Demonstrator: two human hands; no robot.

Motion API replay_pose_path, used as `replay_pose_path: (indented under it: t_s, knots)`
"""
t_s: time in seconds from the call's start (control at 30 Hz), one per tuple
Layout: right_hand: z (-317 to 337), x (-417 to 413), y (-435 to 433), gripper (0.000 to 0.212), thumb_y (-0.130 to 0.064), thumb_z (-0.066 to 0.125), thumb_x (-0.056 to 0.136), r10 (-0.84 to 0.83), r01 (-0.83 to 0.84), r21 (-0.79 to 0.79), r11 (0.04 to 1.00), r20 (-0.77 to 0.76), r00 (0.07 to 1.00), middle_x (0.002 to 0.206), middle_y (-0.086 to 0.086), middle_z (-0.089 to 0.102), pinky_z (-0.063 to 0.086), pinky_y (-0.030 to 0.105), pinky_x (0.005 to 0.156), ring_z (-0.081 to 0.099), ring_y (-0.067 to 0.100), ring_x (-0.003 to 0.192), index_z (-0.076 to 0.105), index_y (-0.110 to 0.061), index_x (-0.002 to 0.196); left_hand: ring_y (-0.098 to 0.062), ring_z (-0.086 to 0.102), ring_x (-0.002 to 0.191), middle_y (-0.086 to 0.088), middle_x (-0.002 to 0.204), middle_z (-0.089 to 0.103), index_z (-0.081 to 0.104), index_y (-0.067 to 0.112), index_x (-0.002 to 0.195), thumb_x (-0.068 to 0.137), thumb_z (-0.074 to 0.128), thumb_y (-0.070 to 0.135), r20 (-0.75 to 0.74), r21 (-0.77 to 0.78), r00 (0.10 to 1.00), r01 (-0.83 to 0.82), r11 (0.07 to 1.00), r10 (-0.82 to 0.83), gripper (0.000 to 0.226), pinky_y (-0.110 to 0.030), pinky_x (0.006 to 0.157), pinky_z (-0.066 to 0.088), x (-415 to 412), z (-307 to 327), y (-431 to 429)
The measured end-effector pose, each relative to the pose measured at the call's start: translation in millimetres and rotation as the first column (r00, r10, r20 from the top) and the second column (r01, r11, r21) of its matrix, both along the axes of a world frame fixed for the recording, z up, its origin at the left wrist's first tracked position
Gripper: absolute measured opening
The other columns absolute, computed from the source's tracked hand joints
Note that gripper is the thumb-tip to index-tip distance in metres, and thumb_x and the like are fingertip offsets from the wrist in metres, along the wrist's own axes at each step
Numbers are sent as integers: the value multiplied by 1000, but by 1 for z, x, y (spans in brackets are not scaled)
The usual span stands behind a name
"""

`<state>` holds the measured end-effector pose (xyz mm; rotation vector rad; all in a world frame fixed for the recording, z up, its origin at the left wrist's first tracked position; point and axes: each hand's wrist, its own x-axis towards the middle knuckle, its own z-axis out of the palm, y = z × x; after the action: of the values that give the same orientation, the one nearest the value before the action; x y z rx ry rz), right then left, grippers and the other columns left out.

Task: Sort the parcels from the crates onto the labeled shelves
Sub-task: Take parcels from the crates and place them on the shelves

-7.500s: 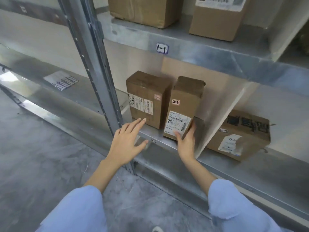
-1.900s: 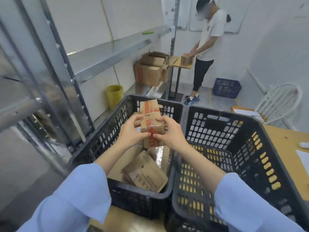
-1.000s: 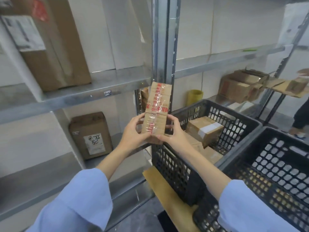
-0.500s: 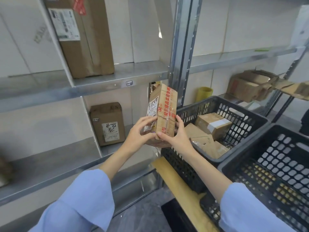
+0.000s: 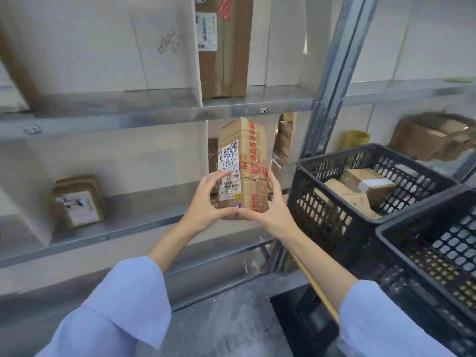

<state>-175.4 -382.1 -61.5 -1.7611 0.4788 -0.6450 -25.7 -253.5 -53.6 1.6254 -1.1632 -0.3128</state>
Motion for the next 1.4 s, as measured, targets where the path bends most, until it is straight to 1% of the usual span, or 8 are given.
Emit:
replay_pose_path:
  t_s: [0.13, 0.3, 0.53, 0.7, 0.9, 1.07, 1.23, 1.4]
  knots:
    - [0, 15, 52, 101, -27, 88, 69, 87, -87, -8, 996, 20, 996, 141, -10, 36, 44, 14, 97, 41, 6, 132, 21, -28, 144, -2, 43, 127, 10, 139, 40, 42, 38, 141, 49, 87, 58, -44, 9, 987, -153, 988, 153, 105, -45, 107, 43, 8, -7, 64]
    - [1, 40, 113, 75, -15, 81, 79, 230, -230, -8, 973, 27, 973, 141, -5, 40, 45, 29, 107, 44, 3, 130, 30, -20, 133, -5, 46, 125, 6, 141, 44, 43, 33, 141, 47, 85, 63, 11, -23, 939, -343, 939, 344, 107, -40, 105, 45, 17, -7, 141]
    - [13, 80, 169, 61, -38, 68, 91, 359, -364, -152, 919, -60, 931, 144, -7, 30, 41, 27, 107, 39, 10, 133, 39, -38, 144, -7, 59, 108, -6, 132, 43, 36, 17, 148, 61, 93, 14, -20, -125, 821, -569, 813, 571, 104, -17, 90, 50, 32, 1, 226]
    - [18, 106, 201, 76, -30, 75, 86, 491, -498, -155, 853, -87, 867, 129, 0, 35, 33, -6, 85, 40, -20, 112, 34, -35, 151, 3, 57, 93, -7, 123, 42, 33, 19, 149, 66, 89, 8, -18, -163, 716, -690, 705, 698, 100, -3, 77, 44, 33, 6, 270]
    - [16, 127, 227, 64, -33, 85, 71, 518, -517, -31, 855, 40, 854, 119, -10, 58, 52, 46, 97, 60, 4, 103, 51, -35, 125, -19, 60, 107, -9, 129, 42, 42, 15, 139, 61, 89, 17, -31, -186, 618, -776, 603, 786, 91, -9, 90, 45, 30, 13, 314]
    - [15, 139, 234, 48, -31, 84, 71, 564, -563, -36, 825, 39, 825, 118, -9, 64, 46, 37, 102, 57, 6, 113, 56, -27, 110, -17, 50, 120, -7, 139, 33, 35, 13, 144, 65, 90, 11, -39, -204, 508, -847, 491, 861, 97, -7, 88, 46, 35, 18, 356]
    - [17, 149, 242, 38, -13, 81, 79, 641, -638, -67, 767, 53, 766, 118, -4, 66, 42, 22, 94, 57, 5, 114, 60, -19, 110, -21, 51, 124, -1, 148, 34, 31, 24, 148, 66, 90, 16, -46, -187, 427, -892, 412, 903, 101, -34, 101, 46, 32, 26, 392]
    - [15, 159, 252, 39, -18, 81, 79, 632, -630, -62, 774, 156, 760, 133, -2, 49, 50, 42, 101, 57, 2, 119, 66, -28, 113, -15, 53, 107, -6, 132, 37, 36, 16, 148, 70, 86, 8, 0, -147, 352, -926, 348, 936, 93, -20, 93, 43, 21, 29, 409]
